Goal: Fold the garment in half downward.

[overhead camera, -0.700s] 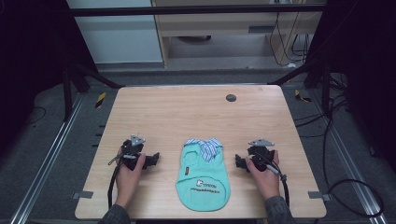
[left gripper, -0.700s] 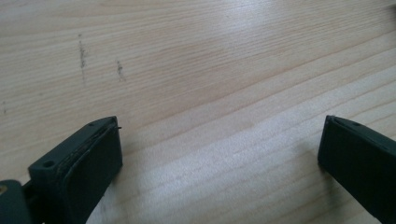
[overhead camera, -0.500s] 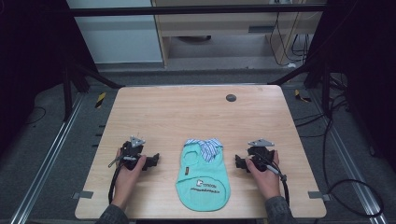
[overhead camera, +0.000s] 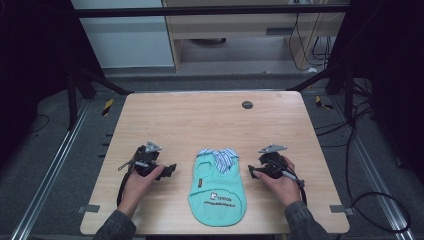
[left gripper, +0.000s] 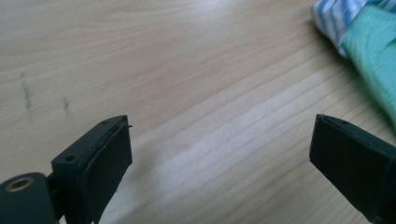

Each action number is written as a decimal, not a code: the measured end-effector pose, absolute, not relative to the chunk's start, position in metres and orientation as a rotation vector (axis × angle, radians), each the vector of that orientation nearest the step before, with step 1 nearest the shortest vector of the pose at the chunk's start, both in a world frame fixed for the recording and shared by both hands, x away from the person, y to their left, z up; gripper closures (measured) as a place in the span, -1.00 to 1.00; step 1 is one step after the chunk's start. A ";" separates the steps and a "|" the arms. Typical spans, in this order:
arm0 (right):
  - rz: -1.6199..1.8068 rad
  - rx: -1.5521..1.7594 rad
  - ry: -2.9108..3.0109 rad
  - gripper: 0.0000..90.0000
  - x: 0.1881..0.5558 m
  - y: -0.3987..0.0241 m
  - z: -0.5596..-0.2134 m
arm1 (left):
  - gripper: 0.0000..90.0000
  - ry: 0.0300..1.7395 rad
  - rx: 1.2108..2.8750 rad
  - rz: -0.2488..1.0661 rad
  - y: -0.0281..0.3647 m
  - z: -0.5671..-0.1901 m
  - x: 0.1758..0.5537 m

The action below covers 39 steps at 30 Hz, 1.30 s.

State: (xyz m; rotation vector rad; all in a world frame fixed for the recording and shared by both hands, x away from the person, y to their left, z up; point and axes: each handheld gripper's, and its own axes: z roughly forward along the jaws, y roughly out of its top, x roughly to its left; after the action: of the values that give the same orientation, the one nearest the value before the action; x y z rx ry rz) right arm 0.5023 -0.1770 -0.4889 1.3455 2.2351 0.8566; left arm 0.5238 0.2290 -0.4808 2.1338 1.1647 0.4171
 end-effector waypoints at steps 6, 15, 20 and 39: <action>0.885 1.271 2.324 -0.02 0.523 -0.170 -0.474 | -0.69 1.124 2.160 0.416 0.215 -0.466 0.547; 0.935 1.235 2.393 0.43 0.549 -0.156 -0.466 | -0.33 1.032 2.218 0.378 0.181 -0.450 0.574; 0.928 1.196 2.423 0.62 0.555 -0.150 -0.463 | -0.18 1.018 2.204 0.362 0.173 -0.444 0.582; 0.950 1.191 2.455 0.66 0.574 -0.128 -0.477 | 0.05 0.978 2.272 0.306 0.137 -0.460 0.592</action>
State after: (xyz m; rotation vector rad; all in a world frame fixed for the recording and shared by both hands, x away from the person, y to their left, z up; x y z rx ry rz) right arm 0.5742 -0.1277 -0.4765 1.1911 2.4555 0.9496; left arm 0.5923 0.1367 -0.4598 2.2722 0.9783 0.3055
